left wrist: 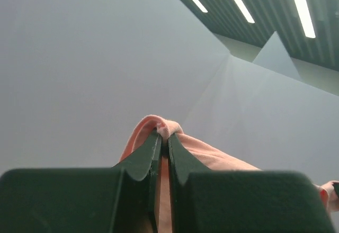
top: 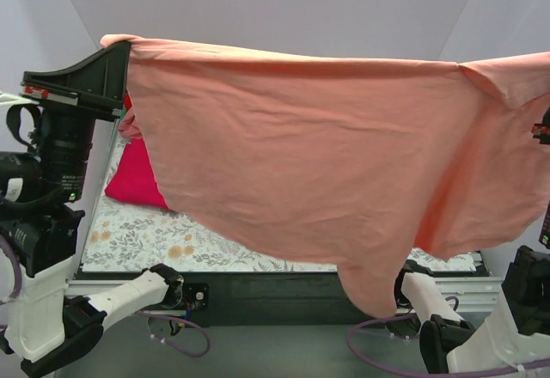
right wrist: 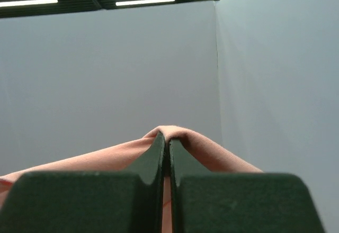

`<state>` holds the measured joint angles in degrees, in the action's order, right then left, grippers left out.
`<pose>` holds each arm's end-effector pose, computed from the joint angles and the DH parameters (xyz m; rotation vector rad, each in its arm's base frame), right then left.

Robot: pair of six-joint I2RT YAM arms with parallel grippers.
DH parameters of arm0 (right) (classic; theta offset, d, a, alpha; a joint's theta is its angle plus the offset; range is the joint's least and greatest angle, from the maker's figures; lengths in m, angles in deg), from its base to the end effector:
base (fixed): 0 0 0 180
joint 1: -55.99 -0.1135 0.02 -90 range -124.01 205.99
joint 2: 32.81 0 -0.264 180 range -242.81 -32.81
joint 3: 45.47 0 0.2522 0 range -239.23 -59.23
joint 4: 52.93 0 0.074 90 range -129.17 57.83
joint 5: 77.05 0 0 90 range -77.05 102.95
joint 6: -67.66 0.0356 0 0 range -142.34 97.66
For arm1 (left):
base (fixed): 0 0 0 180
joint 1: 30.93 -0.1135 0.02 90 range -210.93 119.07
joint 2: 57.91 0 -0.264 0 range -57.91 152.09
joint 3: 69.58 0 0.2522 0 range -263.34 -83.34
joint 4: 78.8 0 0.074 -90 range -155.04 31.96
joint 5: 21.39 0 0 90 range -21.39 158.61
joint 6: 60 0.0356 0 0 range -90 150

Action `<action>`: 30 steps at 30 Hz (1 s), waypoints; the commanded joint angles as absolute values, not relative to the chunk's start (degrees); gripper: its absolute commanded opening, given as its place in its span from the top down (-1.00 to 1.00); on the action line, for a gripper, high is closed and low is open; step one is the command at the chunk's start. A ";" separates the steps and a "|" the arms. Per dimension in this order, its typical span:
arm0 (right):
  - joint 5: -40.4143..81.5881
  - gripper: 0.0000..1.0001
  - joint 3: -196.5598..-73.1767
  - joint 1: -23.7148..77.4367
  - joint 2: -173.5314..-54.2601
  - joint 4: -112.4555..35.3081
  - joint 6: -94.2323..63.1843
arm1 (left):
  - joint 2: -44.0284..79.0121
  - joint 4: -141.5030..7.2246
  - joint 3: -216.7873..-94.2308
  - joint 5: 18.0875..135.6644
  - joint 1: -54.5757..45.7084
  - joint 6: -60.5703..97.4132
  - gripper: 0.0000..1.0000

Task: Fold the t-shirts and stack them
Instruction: Flatten the tshirt out

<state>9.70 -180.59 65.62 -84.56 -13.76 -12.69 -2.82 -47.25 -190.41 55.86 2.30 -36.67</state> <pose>-0.0356 0.0040 0.6477 0.1867 0.7789 -0.0223 0.0566 -0.0277 0.6210 -0.5270 0.9653 -1.4780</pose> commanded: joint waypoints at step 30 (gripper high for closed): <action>29.20 0.97 -148.80 57.92 -150.50 -43.39 -11.97 | 80.34 -60.02 -194.52 52.35 -15.64 -38.64 1.00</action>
<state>29.52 -144.49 57.51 -152.84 -40.56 -12.21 81.11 -61.72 -192.66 50.90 -14.70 -38.42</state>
